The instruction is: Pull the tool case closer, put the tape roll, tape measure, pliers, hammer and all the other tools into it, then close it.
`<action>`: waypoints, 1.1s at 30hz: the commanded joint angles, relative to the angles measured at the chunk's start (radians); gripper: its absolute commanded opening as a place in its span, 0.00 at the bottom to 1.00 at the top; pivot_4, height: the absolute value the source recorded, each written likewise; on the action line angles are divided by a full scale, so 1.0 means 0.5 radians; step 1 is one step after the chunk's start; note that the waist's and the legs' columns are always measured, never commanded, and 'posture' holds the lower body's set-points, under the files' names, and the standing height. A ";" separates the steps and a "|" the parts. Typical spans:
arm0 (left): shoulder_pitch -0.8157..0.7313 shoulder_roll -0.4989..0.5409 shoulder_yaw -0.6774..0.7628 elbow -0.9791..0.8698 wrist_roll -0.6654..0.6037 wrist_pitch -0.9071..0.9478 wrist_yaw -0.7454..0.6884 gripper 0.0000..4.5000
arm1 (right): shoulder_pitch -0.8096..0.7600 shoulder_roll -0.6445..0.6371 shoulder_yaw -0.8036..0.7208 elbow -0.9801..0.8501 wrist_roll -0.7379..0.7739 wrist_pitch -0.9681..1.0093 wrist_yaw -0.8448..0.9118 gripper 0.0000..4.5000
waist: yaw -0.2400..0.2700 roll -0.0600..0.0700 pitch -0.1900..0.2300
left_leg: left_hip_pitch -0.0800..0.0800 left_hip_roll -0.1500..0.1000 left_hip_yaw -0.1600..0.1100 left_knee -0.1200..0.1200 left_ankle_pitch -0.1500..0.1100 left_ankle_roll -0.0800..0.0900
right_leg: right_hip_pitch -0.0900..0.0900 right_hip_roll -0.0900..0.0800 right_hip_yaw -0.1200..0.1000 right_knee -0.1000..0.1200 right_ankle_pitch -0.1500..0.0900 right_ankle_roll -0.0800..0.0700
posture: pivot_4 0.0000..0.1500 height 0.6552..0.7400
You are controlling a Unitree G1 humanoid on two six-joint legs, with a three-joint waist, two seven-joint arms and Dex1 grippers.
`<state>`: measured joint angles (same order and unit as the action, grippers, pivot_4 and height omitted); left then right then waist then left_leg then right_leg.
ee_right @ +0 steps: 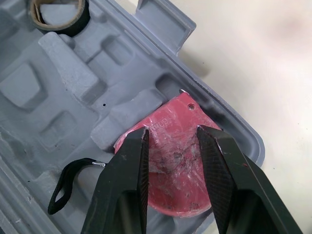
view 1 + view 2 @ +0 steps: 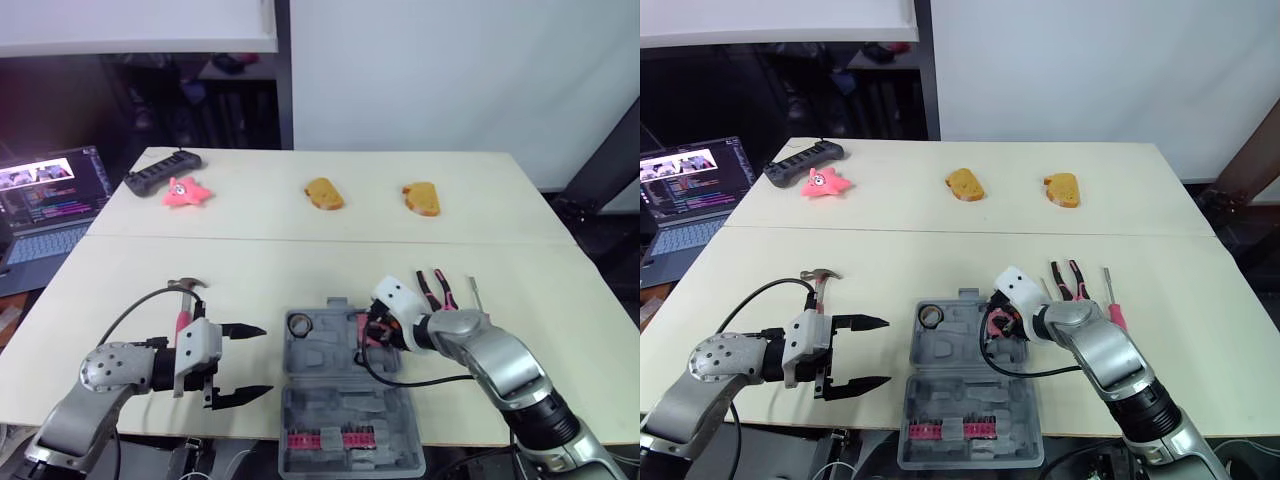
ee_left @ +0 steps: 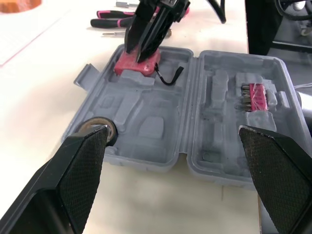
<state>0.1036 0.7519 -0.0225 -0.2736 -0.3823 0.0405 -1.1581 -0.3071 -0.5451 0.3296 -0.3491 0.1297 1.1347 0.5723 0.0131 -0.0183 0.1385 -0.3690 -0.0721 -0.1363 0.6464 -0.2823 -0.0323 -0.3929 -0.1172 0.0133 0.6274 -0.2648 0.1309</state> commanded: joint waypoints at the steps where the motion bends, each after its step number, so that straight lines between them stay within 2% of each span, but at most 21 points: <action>1: -0.020 0.023 0.039 -0.055 -0.030 0.009 -0.004 1.00 | 0.069 -0.039 0.261 0.258 -0.065 0.294 -0.074 0.36 | 0.001 -0.006 -0.004 | 0.002 0.000 0.000 0.000 0.000 0.000 | 0.003 0.000 0.000 -0.001 0.000 0.000 | 1.00 1.00; 12: -0.024 0.018 0.034 -0.052 -0.027 0.016 0.008 1.00 | -0.036 -0.001 0.410 0.372 -0.058 0.379 -0.130 0.36 | -0.002 -0.012 -0.009 | 0.013 0.001 -0.001 -0.003 -0.001 0.000 | 0.011 -0.001 0.000 -0.004 -0.002 -0.001 | 1.00 1.00; 21: -0.028 -0.007 0.014 -0.049 -0.017 0.004 0.019 1.00 | -0.227 -0.058 0.747 0.510 -0.058 0.405 0.003 0.36 | 0.001 -0.009 -0.011 | 0.029 0.002 -0.007 -0.008 -0.002 0.001 | 0.034 -0.002 -0.005 -0.019 -0.011 -0.004 | 1.00 1.00; 28: -0.018 -0.009 0.028 -0.037 -0.016 -0.009 0.010 1.00 | -0.148 0.075 0.403 0.402 0.029 0.458 -0.034 0.36 | 0.001 -0.009 -0.012 | 0.029 0.001 -0.010 -0.010 -0.003 0.001 | 0.036 -0.002 -0.006 -0.021 -0.011 -0.003 | 1.00 1.00; 33: -0.047 -0.013 0.020 -0.021 -0.014 -0.007 0.006 1.00 | -0.102 0.156 0.113 0.233 0.069 0.285 -0.071 0.36 | -0.001 -0.005 -0.009 | 0.027 0.001 -0.009 -0.020 -0.003 0.001 | 0.029 -0.003 -0.004 -0.025 -0.011 -0.003 | 1.00 1.00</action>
<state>0.0966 0.7460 -0.0230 -0.2733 -0.3823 0.0515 -1.1532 -0.4078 -0.4658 0.3726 -0.2760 0.1454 1.2517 0.5361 0.0126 -0.0206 0.1340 -0.3569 -0.0716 -0.1403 0.6352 -0.2836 -0.0317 -0.3805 -0.1185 0.0116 0.6148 -0.2703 0.1295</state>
